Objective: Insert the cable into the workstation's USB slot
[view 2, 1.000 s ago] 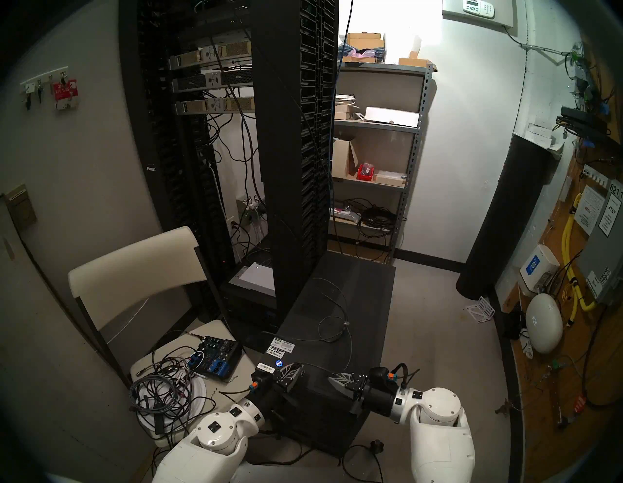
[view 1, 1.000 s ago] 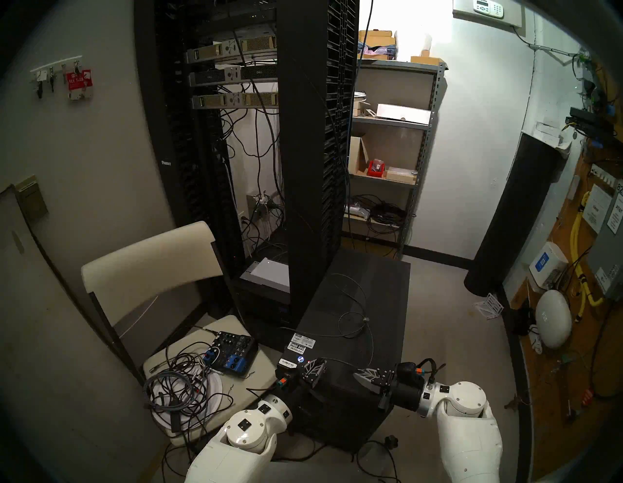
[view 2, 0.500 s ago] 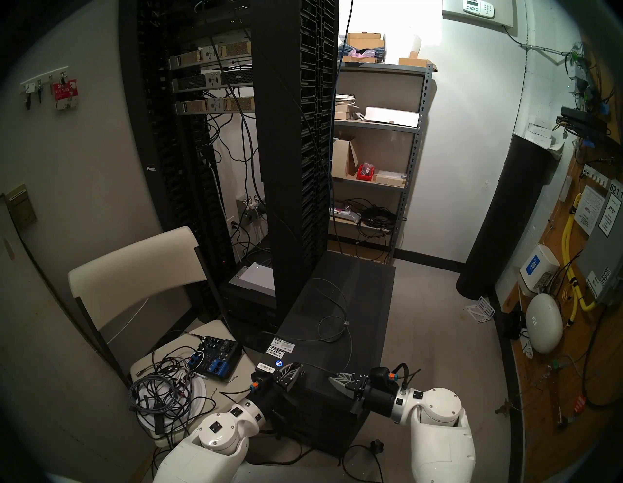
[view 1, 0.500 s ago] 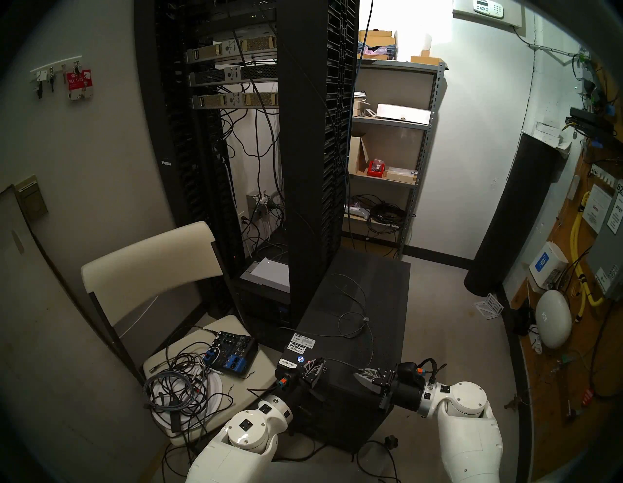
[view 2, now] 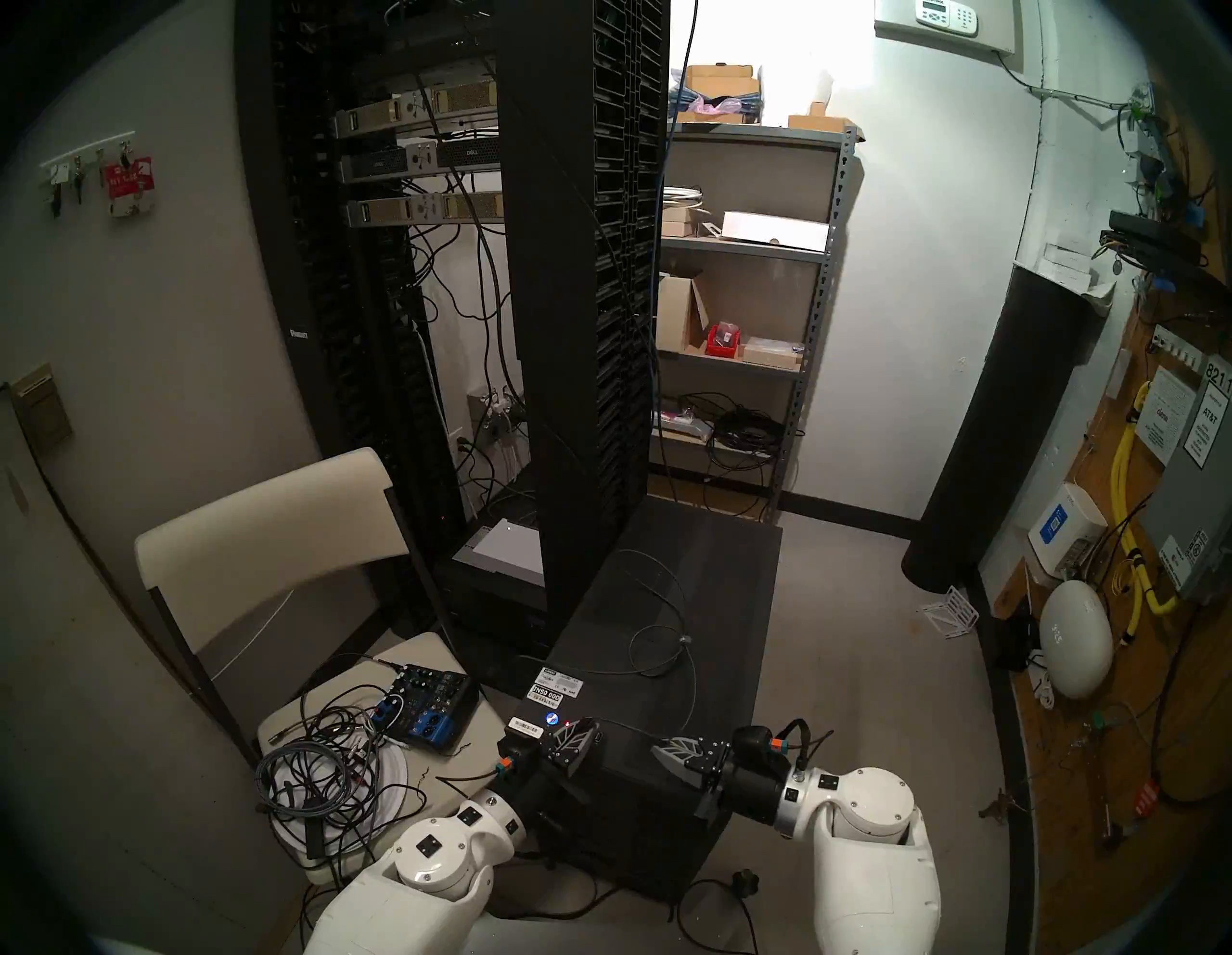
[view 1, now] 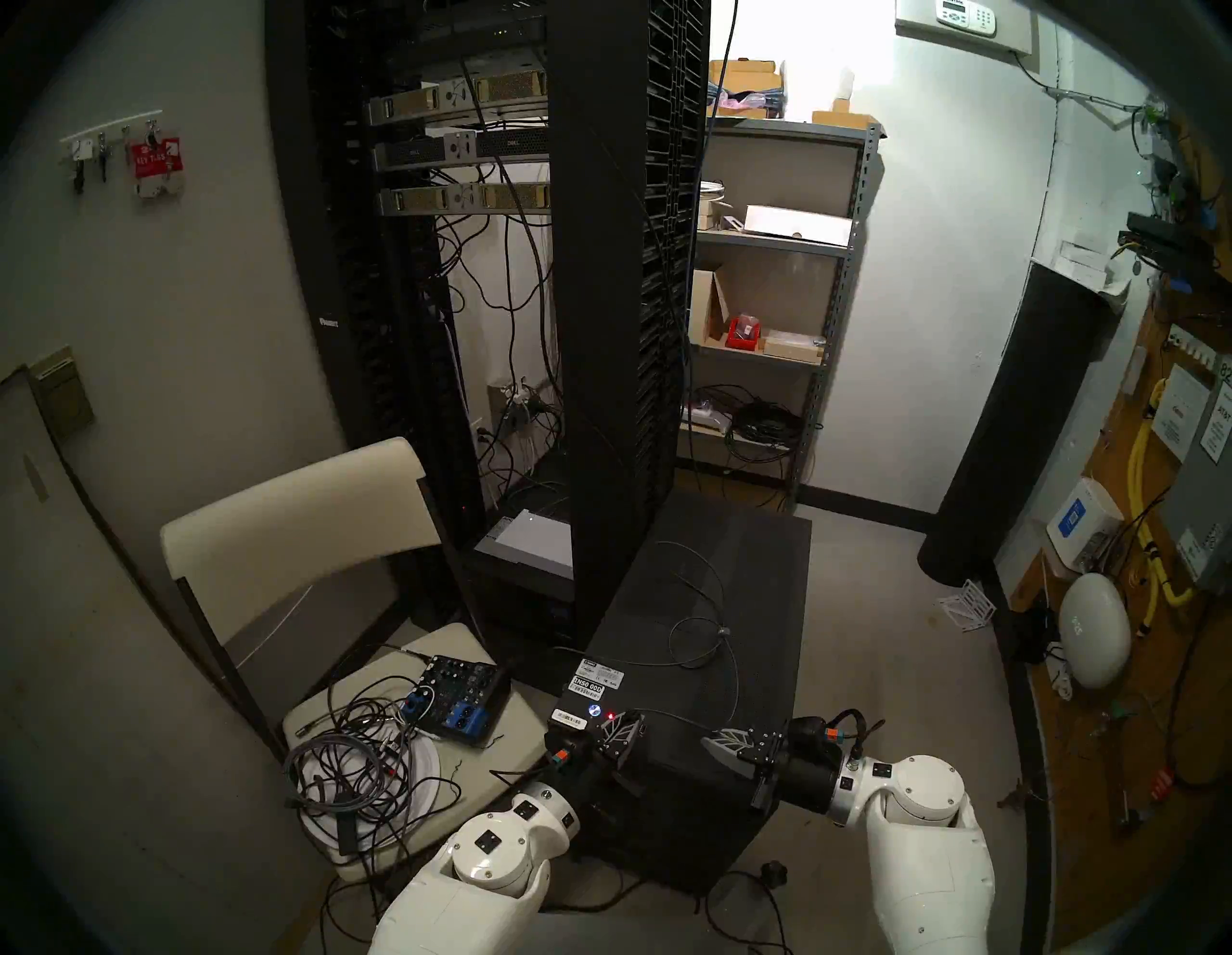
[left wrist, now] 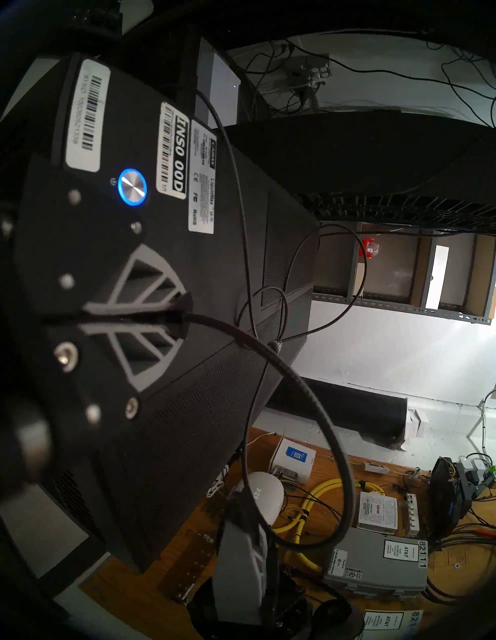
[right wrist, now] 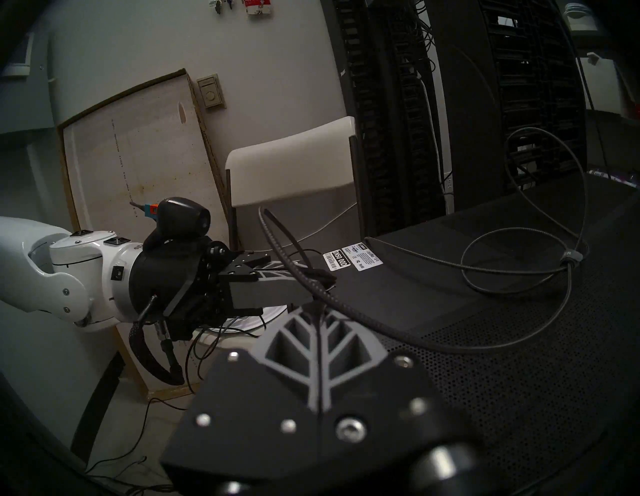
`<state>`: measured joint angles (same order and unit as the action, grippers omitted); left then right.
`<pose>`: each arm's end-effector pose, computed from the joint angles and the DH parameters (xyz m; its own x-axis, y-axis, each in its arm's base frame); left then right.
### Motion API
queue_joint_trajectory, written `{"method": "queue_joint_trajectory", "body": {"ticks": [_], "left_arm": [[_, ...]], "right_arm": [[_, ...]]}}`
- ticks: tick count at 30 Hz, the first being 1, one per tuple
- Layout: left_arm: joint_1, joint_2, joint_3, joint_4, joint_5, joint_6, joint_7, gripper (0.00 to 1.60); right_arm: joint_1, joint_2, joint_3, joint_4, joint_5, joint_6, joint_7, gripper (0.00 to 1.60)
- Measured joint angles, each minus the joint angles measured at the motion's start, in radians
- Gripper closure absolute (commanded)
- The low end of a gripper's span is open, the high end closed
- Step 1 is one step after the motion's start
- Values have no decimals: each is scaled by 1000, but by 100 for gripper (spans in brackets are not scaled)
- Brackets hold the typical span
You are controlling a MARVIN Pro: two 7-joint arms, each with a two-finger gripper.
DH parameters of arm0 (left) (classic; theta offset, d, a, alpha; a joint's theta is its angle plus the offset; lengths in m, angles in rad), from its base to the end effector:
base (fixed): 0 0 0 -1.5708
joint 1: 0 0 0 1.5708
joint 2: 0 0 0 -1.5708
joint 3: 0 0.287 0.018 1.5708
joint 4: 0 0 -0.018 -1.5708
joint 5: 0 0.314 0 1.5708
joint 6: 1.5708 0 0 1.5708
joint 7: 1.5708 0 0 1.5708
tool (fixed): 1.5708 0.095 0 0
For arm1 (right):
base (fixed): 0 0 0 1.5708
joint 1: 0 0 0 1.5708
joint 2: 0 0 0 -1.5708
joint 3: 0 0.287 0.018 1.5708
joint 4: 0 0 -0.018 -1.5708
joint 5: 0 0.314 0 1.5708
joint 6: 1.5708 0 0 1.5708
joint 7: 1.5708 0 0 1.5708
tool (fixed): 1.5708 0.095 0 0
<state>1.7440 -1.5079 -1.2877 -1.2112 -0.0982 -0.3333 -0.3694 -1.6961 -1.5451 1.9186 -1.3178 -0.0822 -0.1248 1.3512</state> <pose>0.2926 -0.1142 -0.4793 0.2209 0.0193 0.9751 -0.5616 -0.8149 0.1434 0.2958 -0.0376 -0.4326 0.2694 0.0587 0.9612 0.8251 -0.5287 -0.1990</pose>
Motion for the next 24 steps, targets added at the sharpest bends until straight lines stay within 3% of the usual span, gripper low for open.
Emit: {"method": "queue_joint_trajectory", "body": {"ticks": [24], "left_arm": [[-12,0,6,4,8,2,20,160]], "right_arm": [[0,-5,8,-1,-8,1,9,160]]}}
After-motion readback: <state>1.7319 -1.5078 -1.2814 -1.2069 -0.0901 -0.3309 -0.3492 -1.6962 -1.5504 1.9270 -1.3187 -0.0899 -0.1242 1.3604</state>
